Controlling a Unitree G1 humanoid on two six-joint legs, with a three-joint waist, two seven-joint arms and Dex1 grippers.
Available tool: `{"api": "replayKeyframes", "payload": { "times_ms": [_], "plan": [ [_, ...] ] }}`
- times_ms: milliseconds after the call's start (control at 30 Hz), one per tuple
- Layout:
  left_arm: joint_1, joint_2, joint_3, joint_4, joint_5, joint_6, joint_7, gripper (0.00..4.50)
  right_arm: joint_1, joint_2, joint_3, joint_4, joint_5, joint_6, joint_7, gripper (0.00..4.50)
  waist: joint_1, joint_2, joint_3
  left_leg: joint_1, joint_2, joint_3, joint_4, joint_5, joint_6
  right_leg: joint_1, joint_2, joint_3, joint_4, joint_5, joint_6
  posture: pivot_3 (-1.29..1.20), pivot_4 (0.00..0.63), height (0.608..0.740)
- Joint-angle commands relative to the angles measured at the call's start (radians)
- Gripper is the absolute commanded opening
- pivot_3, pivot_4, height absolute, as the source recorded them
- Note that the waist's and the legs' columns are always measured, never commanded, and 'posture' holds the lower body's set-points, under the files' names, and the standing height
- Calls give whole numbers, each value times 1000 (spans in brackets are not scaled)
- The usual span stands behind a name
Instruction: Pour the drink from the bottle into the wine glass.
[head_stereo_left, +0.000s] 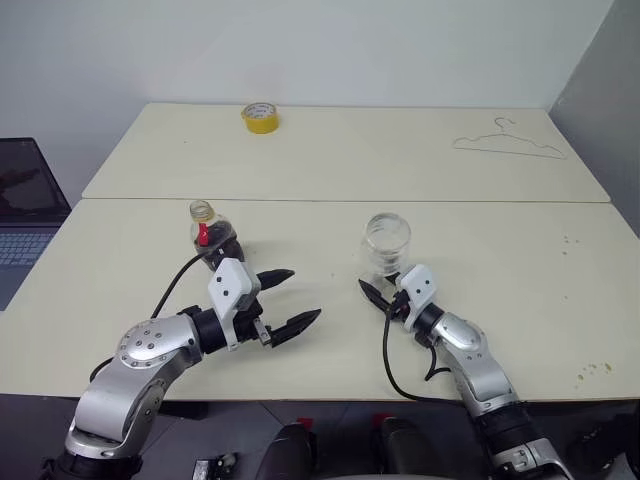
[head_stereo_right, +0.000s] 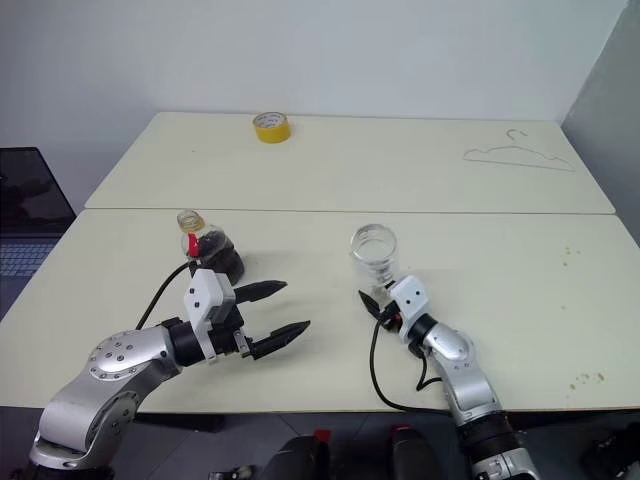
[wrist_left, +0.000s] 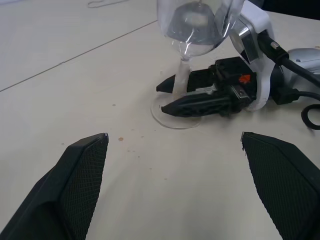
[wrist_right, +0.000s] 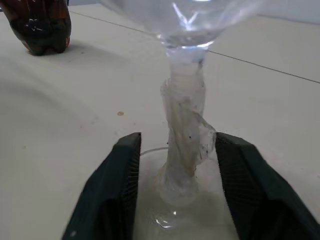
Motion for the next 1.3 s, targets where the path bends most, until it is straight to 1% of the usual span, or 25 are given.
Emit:
{"api": "replayKeyframes", "payload": {
  "times_ms": [33,100,133,267,433,633,767,900,1033,1100,1200,1300],
  "plan": [
    [-1,-8,2,-7,4,-30,-3,4500,18,-16,-1,-19,-6,22,6,3681,0,0,0,0,0,0,0,0,0,0,0,0,0,0,0,0,150,740],
    [2,-11,2,-4,10,-36,-1,4500,23,-21,-2,-30,-3,30,9,4384,0,0,0,0,0,0,0,0,0,0,0,0,0,0,0,0,150,740],
    [3,-12,1,-2,13,-39,-1,4500,28,-24,-4,-41,2,37,12,4480,0,0,0,0,0,0,0,0,0,0,0,0,0,0,0,0,150,740],
    [6,-24,1,5,25,-44,16,4500,78,-74,-16,-141,24,81,44,4480,3,0,0,0,0,0,0,0,0,0,0,0,0,0,0,0,150,740],
    [8,-44,6,15,24,-41,34,4500,181,-154,-62,-338,99,135,88,4480,3,0,0,-1,0,0,0,0,0,0,0,0,0,0,0,0,150,740],
    [33,-97,26,29,55,-69,103,4500,287,-258,-117,-571,209,233,147,4480,1,1,0,-1,0,-1,0,0,0,0,0,0,-1,0,0,0,150,740],
    [88,-152,74,45,96,-139,184,4500,331,-339,-200,-743,369,380,171,4480,2,1,0,-1,0,-1,0,0,1,0,-1,0,-1,0,0,0,150,740],
    [171,-205,116,30,138,-192,265,4500,334,-411,-246,-836,478,493,182,4480,3,0,0,-1,0,-1,0,0,1,1,0,-1,-1,0,0,0,150,740],
    [230,-241,135,15,152,-219,311,4500,319,-452,-250,-883,544,559,188,4480,6,0,0,-1,0,-2,0,0,1,2,-1,-1,-2,0,1,0,150,740],
    [237,-259,159,25,166,-234,347,4500,306,-463,-244,-901,573,584,191,4480,7,0,1,-1,0,-2,0,0,1,3,-1,-1,-2,0,1,0,150,740],
    [217,-262,186,42,227,-290,398,4500,279,-469,-236,-912,603,604,193,4480,8,0,1,0,0,-2,0,0,1,3,-1,-2,-2,0,1,0,150,740],
    [196,-261,215,67,237,-296,424,4500,254,-469,-227,-916,617,619,188,4480,10,0,0,0,0,-2,0,0,1,3,-1,-2,-2,0,1,0,150,740]
  ]
}}
